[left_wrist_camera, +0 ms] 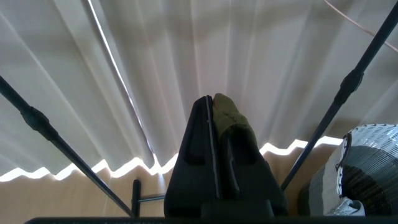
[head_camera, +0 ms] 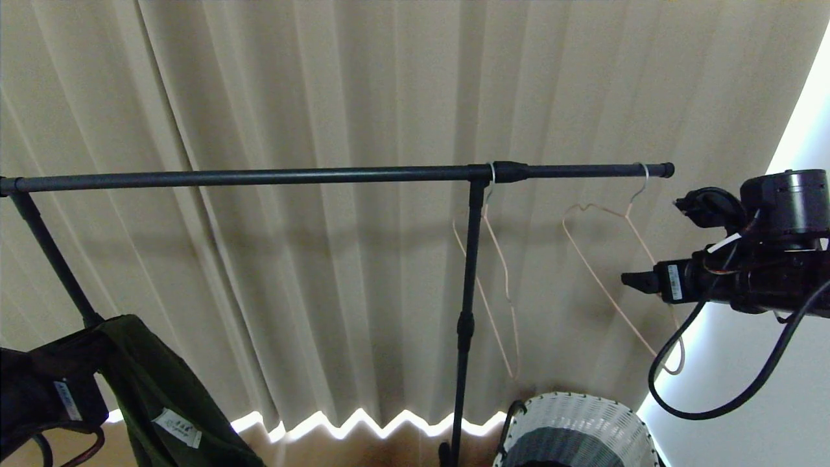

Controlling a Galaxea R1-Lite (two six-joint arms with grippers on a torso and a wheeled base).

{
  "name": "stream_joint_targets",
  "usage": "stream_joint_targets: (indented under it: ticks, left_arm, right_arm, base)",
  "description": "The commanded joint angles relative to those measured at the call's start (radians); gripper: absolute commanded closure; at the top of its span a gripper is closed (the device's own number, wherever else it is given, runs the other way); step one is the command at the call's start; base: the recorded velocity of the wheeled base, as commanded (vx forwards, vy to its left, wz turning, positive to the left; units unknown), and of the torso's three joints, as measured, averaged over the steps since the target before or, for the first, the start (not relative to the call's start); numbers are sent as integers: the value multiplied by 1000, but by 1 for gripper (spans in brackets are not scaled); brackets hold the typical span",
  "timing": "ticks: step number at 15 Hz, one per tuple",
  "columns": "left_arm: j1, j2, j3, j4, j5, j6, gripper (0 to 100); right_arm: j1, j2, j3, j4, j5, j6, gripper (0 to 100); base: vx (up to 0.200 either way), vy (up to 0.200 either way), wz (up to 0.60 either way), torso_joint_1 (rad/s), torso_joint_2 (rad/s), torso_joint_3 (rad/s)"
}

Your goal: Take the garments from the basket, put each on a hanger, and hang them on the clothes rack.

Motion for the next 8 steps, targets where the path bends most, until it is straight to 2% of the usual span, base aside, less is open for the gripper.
stream_joint_targets:
  ticks: [1,8]
  left_arm:
    - [-5,-5,3,0,-1,0,100]
    - [-13,-14,3,0,1,0,100]
  right_arm:
    - [2,48,-6,-3,2,0,0]
    - [8,97,-43,-9,0,2,0]
  base:
    - [0,0,0,0,0,0]
    - [0,0,0,0,0,0]
